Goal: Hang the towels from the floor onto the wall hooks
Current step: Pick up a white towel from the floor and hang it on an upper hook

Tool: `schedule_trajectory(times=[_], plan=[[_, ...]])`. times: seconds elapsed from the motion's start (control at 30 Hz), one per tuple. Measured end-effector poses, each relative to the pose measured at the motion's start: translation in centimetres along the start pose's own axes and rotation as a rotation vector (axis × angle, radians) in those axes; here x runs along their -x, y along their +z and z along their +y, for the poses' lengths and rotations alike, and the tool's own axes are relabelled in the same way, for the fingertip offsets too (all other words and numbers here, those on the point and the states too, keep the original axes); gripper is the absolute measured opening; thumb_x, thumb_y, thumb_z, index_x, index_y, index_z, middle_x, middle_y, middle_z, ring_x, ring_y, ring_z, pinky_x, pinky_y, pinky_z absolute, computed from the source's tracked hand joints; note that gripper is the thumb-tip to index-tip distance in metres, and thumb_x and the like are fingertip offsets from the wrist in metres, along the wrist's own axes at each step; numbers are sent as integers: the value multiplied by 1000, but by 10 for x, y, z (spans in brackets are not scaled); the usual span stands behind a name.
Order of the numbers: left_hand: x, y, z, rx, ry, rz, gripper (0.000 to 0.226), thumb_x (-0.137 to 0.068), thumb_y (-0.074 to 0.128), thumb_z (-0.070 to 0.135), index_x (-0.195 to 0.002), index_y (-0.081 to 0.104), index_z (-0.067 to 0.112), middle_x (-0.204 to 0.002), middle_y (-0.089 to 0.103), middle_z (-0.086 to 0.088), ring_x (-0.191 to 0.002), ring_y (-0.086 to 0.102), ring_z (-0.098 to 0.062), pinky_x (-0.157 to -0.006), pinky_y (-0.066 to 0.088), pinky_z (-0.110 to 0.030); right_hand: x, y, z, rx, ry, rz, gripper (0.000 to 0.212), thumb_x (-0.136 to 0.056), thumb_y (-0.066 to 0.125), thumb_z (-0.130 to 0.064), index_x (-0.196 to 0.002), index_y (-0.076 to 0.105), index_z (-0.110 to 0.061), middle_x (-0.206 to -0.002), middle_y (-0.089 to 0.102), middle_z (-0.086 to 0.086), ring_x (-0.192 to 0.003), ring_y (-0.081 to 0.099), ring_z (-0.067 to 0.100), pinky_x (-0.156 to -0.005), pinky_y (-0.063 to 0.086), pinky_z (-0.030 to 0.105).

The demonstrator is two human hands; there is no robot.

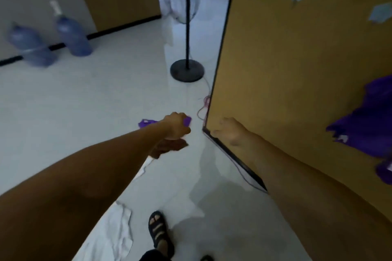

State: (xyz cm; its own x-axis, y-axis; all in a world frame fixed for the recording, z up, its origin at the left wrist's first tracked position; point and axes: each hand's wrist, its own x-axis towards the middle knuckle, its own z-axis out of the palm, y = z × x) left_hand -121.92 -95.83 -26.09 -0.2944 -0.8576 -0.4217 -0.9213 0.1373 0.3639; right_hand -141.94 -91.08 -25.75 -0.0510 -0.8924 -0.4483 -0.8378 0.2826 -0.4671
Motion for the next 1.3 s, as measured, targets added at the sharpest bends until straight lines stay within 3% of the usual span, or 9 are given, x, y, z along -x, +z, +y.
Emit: schedule_trajectory(times=[0.03, 0.17, 0.37, 0.6, 0.8, 0.93, 1.13, 1.3], plan=[[10, -3, -28, 11, -47, 5, 58, -89, 57, 38, -139, 43, 13, -137, 48, -15, -120, 51, -33, -97, 44, -39, -5, 15, -17, 31, -41, -36, 24, -86, 62, -40, -94, 57, -18, -112, 57, 9, -109, 57, 27, -96, 48, 40], [50, -7, -125, 97, -209, 72, 51, -90, 58, 38, -131, 51, 10, -131, 53, -16, -117, 52, -35, -96, 42, -37, -22, 71, -88, 119, -199, -112, 58, -85, 64, -43, -132, 53, -11, -137, 50, 14, -125, 50, 30, -104, 42, 38], [81, 27, -252, 250, -451, 39, 63, -90, 55, 35, -146, 34, 14, -149, 35, -14, -131, 42, -34, -108, 36, -40, -51, 161, -183, 255, -298, -275, 54, -87, 62, -40, -132, 54, -12, -138, 51, 12, -125, 50, 30, -103, 42, 39], [102, 93, -373, 400, -636, 24, 60, -90, 53, 35, -144, 36, 17, -146, 38, -12, -131, 41, -32, -105, 38, -40, -94, 297, -250, 346, -392, -486, 60, -90, 58, -43, -142, 44, -15, -148, 40, 9, -133, 42, 28, -108, 37, 37], [86, 193, -448, 542, -774, 13, 57, -90, 54, 33, -143, 39, 17, -145, 41, -8, -129, 44, -28, -102, 40, -38, -146, 443, -240, 346, -398, -658, 56, -93, 54, -40, -142, 43, -16, -146, 45, 7, -129, 47, 25, -101, 38, 32], [52, 287, -504, 591, -848, -4, 56, -92, 52, 32, -144, 37, 17, -146, 40, -10, -130, 43, -27, -104, 39, -39, -198, 552, -204, 367, -396, -718, 56, -93, 50, -37, -144, 39, -17, -145, 45, 6, -128, 47, 26, -89, 34, 28], [-5, 443, -581, 626, -912, 1, 55, -91, 51, 32, -143, 38, 19, -143, 41, -7, -126, 46, -27, -97, 41, -38, -277, 719, -139, 501, -346, -769, 61, -90, 53, -33, -144, 36, -12, -141, 45, 13, -125, 47, 33, -98, 42, 38], [-32, 552, -638, 641, -968, 66, 56, -91, 52, 32, -143, 38, 17, -143, 41, -9, -125, 45, -27, -97, 41, -37, -322, 841, -99, 494, -322, -737, 71, -87, 58, -34, -148, 27, -14, -143, 37, 13, -125, 45, 34, -95, 41, 38]])
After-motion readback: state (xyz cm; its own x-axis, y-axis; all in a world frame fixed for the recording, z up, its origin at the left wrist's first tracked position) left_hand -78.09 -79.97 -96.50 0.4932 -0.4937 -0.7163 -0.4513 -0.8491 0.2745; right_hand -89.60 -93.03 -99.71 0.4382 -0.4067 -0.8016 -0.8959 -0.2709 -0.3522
